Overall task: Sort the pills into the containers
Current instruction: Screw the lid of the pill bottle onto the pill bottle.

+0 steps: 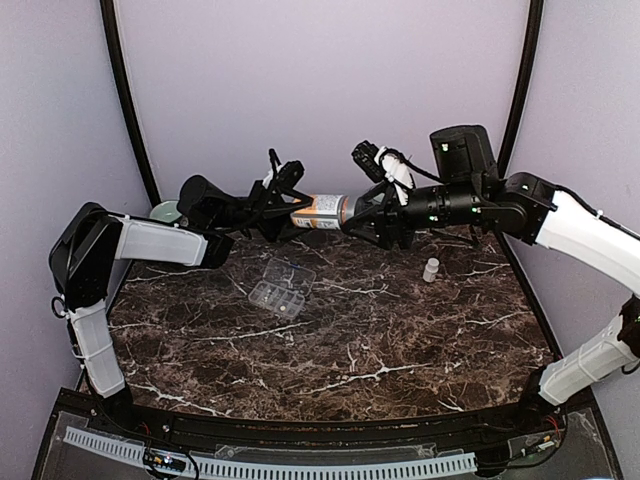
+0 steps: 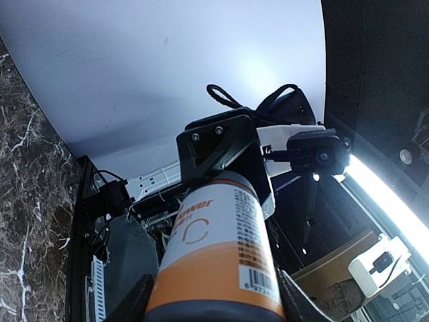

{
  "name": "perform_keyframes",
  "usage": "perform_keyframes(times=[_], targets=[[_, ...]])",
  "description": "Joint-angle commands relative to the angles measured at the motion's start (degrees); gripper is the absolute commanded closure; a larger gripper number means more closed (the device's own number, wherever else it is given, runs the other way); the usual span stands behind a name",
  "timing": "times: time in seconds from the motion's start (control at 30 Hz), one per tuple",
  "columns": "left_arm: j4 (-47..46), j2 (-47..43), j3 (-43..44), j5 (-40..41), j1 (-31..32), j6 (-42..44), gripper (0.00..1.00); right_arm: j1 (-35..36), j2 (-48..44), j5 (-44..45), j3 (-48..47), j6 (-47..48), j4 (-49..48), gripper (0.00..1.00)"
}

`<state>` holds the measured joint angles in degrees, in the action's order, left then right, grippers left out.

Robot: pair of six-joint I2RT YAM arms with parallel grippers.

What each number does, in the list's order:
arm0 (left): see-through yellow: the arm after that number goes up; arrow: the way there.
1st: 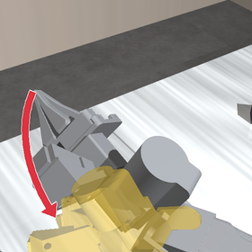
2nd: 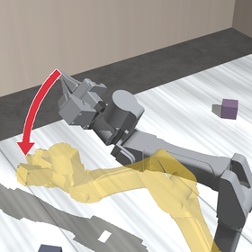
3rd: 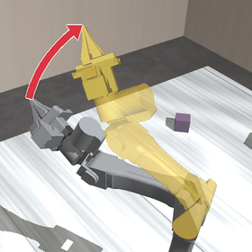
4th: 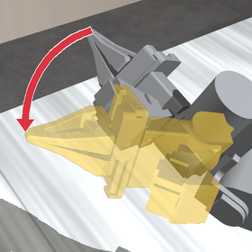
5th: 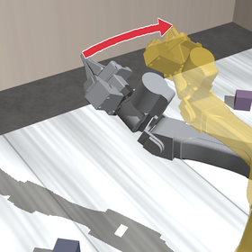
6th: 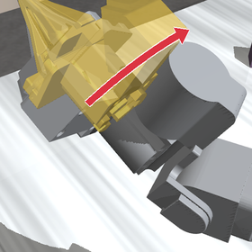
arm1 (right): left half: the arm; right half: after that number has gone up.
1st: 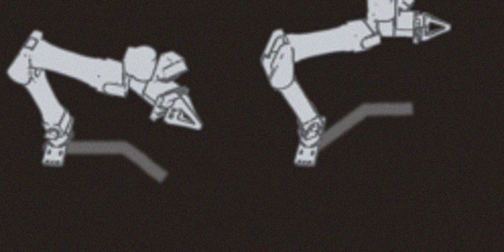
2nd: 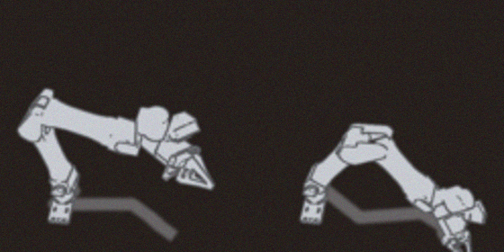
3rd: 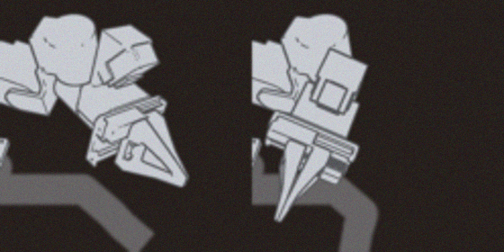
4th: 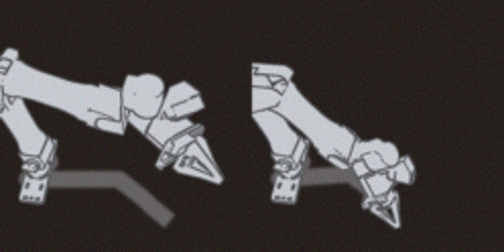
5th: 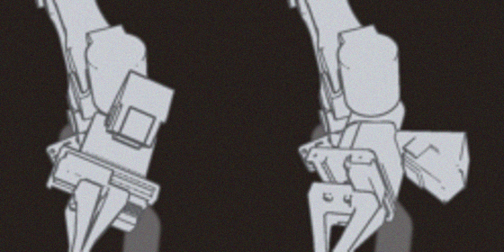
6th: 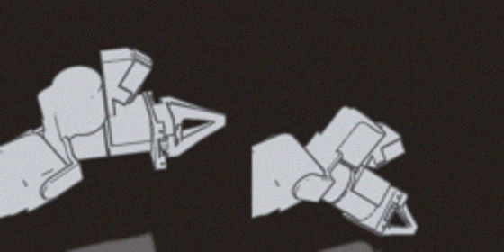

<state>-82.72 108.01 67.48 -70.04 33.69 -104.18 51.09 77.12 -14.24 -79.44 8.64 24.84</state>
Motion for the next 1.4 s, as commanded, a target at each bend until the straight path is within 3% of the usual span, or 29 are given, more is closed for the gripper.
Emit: perform_keyframes(times=[0.0,0.33,0.63,0.9,1.2,1.37], targets=[[-3.44,-0.52,1.86,-0.58,0.41,0.12,1.0,0.5,0.72,-0.87,-2.65,-0.31,-0.06,0.57],[-0.71,-1.2,2.33,0.2,0.57,4.6,1.0,-0.2,4.07,-4.35,-7.45,-10.01,3.36,0.64],[15.93,-6.96,3.79,0.59,1.2,23.03,1.0,-6.28,6.88,-17.71,-8.97,-33.38,-1.59,0.66],[49.12,-13.69,9.02,3.61,5.96,54.49,1.0,-10.19,6.84,-29.09,-1.29,-56.92,-18.09,0.69],[66.31,-18.5,11.21,9.91,7.88,71.59,1.0,-11.63,7.79,-35.5,5.98,-79.61,-35.08,0.7],[76.67,-20.37,12.78,14.84,9.76,81.99,1.0,-12.41,7.64,-36.41,14.71,-97.98,-55.05,0.71]])
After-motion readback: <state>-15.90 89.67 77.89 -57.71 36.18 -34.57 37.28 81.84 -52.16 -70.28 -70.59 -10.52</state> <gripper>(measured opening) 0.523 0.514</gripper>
